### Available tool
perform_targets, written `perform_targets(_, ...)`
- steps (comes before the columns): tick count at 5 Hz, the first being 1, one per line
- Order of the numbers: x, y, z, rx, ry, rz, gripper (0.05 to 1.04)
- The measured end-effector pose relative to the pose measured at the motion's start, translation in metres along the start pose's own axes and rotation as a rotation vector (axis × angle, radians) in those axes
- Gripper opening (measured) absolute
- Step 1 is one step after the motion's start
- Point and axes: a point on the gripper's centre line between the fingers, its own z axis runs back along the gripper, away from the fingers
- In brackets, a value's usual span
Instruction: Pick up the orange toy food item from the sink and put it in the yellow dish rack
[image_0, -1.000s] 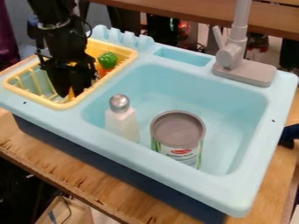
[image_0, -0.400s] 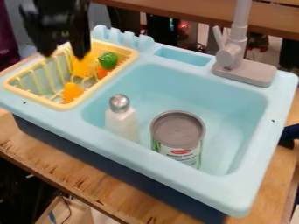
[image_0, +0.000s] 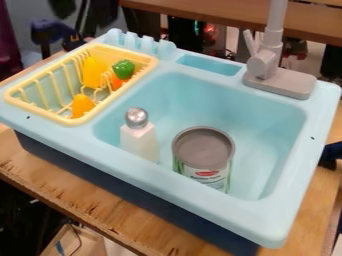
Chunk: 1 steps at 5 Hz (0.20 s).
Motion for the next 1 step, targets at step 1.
perform_targets(1,-0.0032,-0.0331,0.0081,-0.021,0.036,-0.128,1.003)
